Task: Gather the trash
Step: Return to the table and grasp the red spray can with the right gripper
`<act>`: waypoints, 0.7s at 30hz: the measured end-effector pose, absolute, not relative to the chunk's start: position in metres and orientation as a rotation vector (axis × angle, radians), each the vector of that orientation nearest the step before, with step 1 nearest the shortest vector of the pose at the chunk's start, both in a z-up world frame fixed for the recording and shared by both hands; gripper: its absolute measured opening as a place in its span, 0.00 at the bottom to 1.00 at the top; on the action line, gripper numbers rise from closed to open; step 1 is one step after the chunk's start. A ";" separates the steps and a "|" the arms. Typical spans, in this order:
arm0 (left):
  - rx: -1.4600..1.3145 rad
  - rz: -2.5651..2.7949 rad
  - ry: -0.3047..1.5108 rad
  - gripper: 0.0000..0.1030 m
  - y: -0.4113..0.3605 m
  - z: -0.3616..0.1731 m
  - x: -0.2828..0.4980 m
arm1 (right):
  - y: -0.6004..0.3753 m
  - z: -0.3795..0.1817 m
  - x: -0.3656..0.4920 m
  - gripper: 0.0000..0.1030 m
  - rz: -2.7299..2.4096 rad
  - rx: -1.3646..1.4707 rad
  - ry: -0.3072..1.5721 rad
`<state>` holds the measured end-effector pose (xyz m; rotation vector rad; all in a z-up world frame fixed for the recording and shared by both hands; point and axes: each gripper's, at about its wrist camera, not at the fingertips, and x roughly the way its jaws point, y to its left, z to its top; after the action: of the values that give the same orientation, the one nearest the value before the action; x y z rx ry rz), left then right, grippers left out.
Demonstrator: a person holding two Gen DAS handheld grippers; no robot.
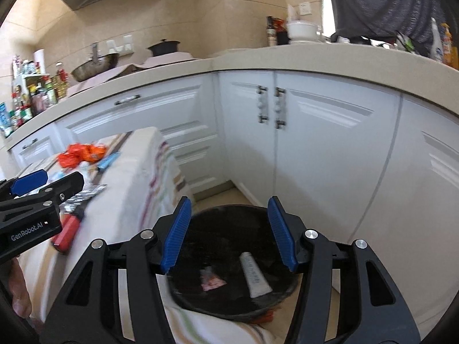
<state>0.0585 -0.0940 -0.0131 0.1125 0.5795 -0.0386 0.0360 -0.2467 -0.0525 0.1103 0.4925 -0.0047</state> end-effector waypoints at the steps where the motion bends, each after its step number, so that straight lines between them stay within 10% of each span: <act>1: 0.111 -0.023 0.578 0.74 -0.086 -0.013 0.056 | -0.240 -0.051 0.035 0.53 0.009 0.108 0.490; 21: 0.025 0.211 0.606 0.74 0.052 -0.027 0.030 | -0.099 -0.048 0.024 0.53 0.223 -0.007 0.524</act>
<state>0.0303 0.0522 -0.0269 0.0255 0.6058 0.2108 0.0236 -0.0991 -0.0484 -0.0069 0.5242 0.2228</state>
